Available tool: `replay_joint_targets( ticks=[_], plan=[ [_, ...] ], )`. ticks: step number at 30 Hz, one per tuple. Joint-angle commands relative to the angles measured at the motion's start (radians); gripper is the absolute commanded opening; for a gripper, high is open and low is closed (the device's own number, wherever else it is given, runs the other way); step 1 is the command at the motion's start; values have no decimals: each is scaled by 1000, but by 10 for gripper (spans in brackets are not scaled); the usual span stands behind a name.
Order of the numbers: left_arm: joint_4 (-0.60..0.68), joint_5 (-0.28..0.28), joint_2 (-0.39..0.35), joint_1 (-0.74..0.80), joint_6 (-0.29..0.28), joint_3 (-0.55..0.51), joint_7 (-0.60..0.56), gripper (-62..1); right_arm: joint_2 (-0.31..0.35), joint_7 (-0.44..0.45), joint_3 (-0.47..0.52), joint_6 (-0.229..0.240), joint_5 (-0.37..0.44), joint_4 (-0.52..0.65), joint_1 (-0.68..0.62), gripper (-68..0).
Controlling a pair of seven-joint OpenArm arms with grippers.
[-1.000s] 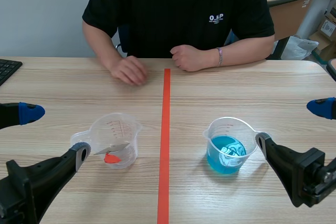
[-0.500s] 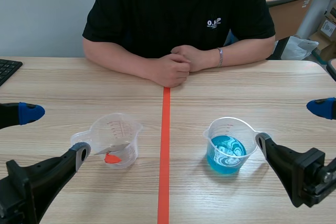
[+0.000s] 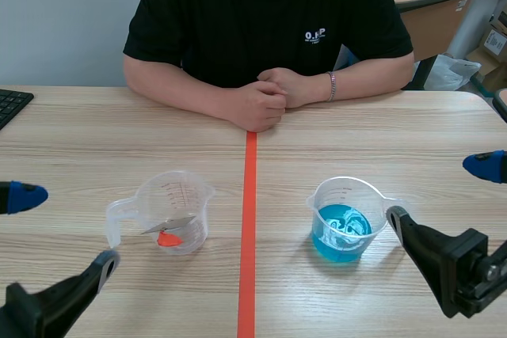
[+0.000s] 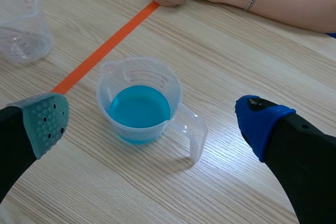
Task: Do the redox reaction experiment.
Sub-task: 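Lift the metal plate out of the left beaker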
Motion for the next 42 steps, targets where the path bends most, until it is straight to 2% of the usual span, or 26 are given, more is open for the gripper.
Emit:
replay_joint_targets(
  ticks=[1,5,13,17,24,31,42],
  plan=[
    [1,-6,-12,41,33,-39,-11,14,11,18,1,-3,-1,17,12,4],
    [-53,-6,-23,118,75,-95,-28,14,11,31,1,-3,-10,17,12,4],
    [-211,-11,-22,210,96,-116,-48,14,22,79,-3,32,-105,17,45,4],
    [-294,-51,-22,238,99,-113,-81,14,59,99,-39,47,-140,17,79,4],
    [-394,-68,-4,239,104,-53,-97,14,139,152,-171,67,-211,17,169,4],
    [-438,-66,48,239,171,20,-96,14,198,165,-344,68,-283,17,283,4],
    [-446,-64,95,236,182,34,-97,14,198,164,-621,68,-385,3,502,4]
  ],
)
